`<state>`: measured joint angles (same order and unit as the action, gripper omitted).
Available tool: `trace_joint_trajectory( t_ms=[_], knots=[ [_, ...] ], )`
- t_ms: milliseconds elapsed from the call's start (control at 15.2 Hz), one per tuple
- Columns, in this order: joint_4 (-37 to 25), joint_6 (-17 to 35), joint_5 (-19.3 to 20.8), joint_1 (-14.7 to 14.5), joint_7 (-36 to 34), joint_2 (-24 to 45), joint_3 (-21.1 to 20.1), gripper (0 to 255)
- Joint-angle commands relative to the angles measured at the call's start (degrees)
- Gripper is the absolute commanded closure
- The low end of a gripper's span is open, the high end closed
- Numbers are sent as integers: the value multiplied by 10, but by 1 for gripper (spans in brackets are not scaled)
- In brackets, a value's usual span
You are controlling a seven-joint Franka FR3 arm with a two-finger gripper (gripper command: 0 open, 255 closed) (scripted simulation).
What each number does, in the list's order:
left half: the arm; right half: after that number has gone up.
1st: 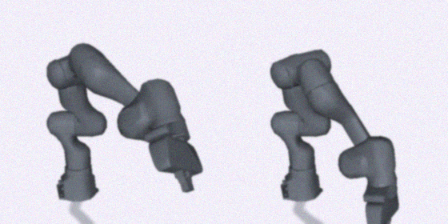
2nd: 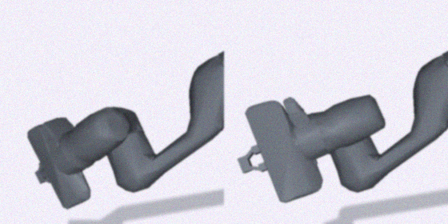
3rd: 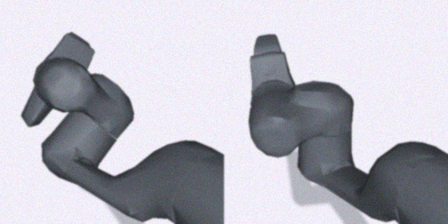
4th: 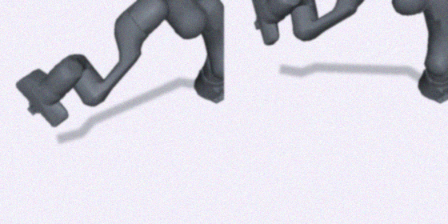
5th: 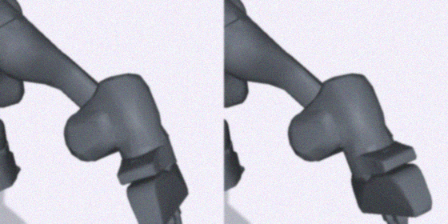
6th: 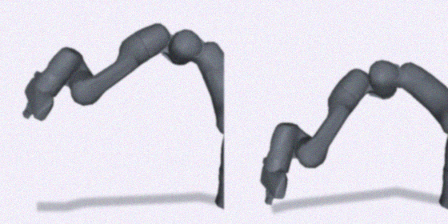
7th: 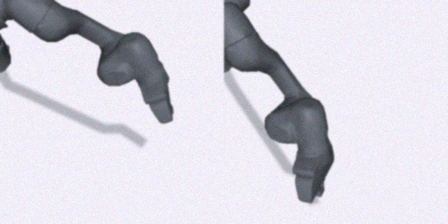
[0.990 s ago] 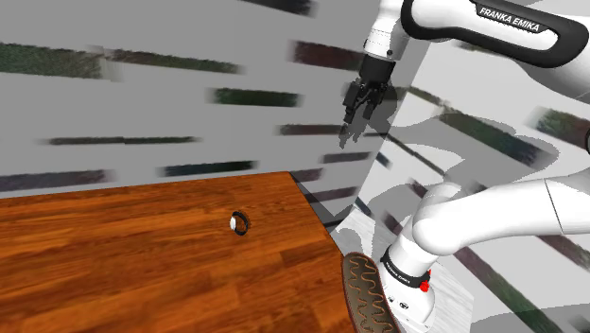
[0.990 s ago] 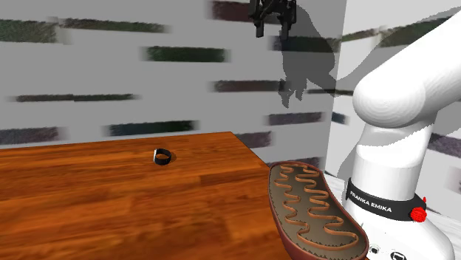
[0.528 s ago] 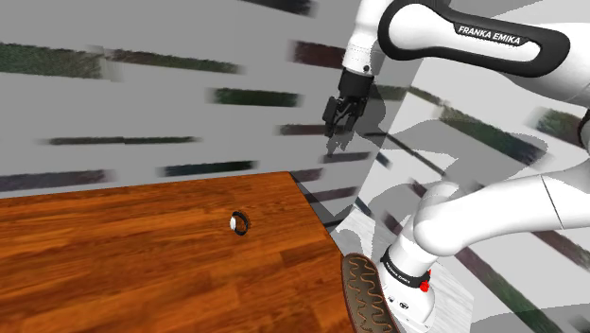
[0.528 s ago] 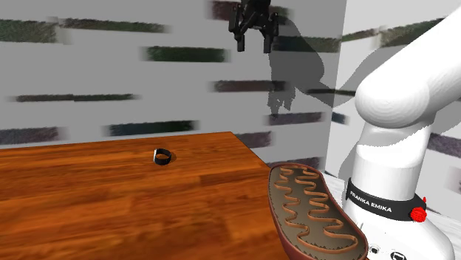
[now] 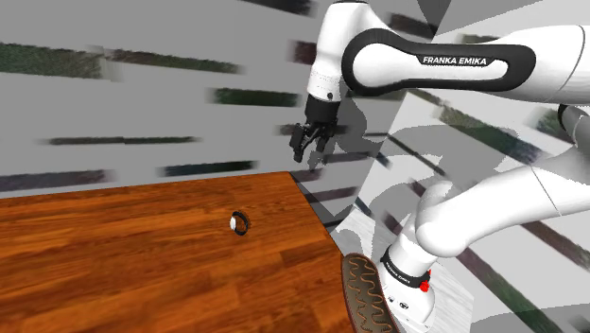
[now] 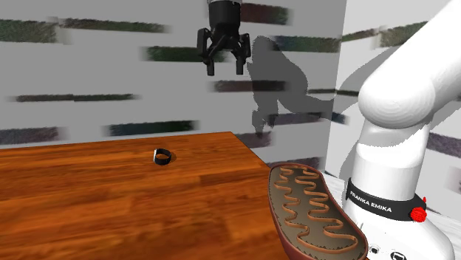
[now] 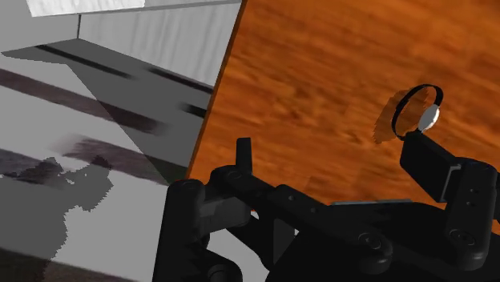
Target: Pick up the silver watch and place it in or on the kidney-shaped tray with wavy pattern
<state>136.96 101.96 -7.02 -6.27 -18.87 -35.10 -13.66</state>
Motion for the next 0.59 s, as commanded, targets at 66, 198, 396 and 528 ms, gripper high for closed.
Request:
trace_joint_trajectory(
  t_ms=[66, 198, 396, 528],
  knots=[
    [4, 46, -8, -9, -25, 40, -33, 0],
    [2, 73, -10, -15, -43, 70, -54, 0],
    [-7, 113, -7, -20, -70, 118, -86, 0],
    [-16, 138, -1, -23, -91, 154, -108, 0]
  ],
)
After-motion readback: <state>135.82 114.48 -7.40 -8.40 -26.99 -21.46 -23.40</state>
